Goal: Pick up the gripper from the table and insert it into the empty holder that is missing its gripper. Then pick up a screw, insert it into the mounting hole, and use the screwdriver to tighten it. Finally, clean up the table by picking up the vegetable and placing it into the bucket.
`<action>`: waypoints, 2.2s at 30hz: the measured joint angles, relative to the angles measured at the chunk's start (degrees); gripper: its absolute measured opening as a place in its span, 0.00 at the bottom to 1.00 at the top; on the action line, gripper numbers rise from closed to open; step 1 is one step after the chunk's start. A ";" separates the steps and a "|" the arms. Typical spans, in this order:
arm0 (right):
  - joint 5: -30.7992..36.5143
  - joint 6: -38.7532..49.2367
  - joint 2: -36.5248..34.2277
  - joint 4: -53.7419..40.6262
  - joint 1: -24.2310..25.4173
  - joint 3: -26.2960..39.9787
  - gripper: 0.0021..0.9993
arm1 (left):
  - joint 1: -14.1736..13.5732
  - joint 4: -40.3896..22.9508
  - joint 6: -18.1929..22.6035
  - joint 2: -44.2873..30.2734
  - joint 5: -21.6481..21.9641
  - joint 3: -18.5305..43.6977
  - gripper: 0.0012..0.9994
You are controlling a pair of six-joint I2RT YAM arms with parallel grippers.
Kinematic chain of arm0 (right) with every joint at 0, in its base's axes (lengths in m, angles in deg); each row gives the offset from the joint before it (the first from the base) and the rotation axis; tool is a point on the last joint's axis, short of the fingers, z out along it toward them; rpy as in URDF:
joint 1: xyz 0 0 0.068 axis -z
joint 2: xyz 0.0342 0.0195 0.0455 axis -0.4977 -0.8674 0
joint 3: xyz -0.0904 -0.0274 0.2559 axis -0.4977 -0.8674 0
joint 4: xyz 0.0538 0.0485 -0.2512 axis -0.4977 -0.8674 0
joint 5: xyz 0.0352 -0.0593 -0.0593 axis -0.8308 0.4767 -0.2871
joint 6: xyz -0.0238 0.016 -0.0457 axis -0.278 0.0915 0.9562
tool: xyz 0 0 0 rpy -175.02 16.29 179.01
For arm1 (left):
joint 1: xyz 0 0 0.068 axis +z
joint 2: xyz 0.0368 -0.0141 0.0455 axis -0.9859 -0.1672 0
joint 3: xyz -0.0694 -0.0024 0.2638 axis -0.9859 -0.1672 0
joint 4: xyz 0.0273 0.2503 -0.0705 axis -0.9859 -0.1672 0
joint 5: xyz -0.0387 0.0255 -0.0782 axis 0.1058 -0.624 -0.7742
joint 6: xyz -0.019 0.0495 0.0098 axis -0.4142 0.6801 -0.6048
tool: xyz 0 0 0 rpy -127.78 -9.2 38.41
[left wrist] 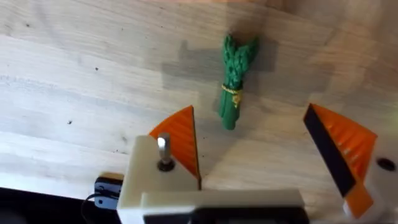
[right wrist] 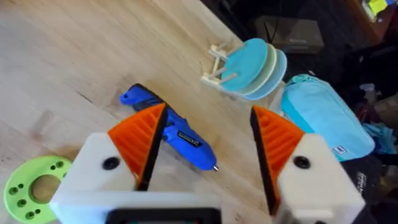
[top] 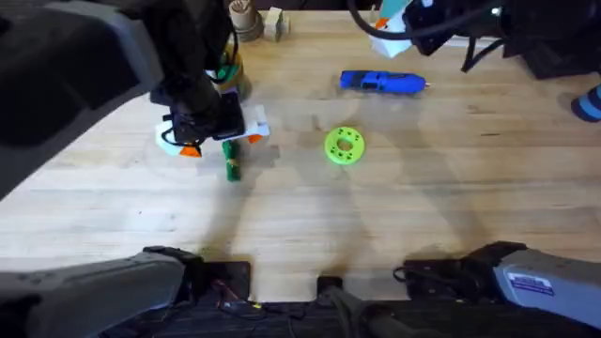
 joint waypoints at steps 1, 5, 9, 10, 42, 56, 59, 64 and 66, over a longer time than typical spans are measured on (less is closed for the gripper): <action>-0.01 -0.02 0.42 -0.10 0.21 0.00 0.85 | 0.00 0.26 -0.02 -1.33 0.03 -0.05 0.99; -0.11 -0.02 2.55 -0.21 1.65 0.00 0.85 | 0.04 2.36 -0.03 -5.95 0.04 -0.85 0.99; -0.11 -0.04 4.24 -0.62 2.88 0.00 0.85 | 0.12 6.17 -0.91 -7.56 -0.01 -2.97 0.99; -0.11 -0.04 4.53 -0.77 3.16 0.00 0.86 | 0.17 7.18 -1.13 -7.64 -0.15 -3.67 0.99; -0.11 -0.20 4.91 -1.10 3.71 0.00 0.86 | 0.37 10.28 -3.02 -4.99 -3.12 -9.94 0.01; -0.11 -0.20 4.91 -1.10 3.71 0.00 0.86 | 0.31 25.92 -2.27 15.60 6.92 -1.60 0.01; -0.11 -0.20 4.91 -1.10 3.71 0.00 0.86 | 0.31 29.98 -2.25 15.00 10.43 -1.60 0.01; -0.11 -0.21 4.91 -1.08 3.71 0.00 0.86 | 0.31 35.72 -2.08 9.87 13.80 -1.60 0.01; -0.11 -0.22 4.91 -1.09 3.71 0.00 0.86 | 0.31 38.03 -2.05 7.14 14.64 -1.60 0.01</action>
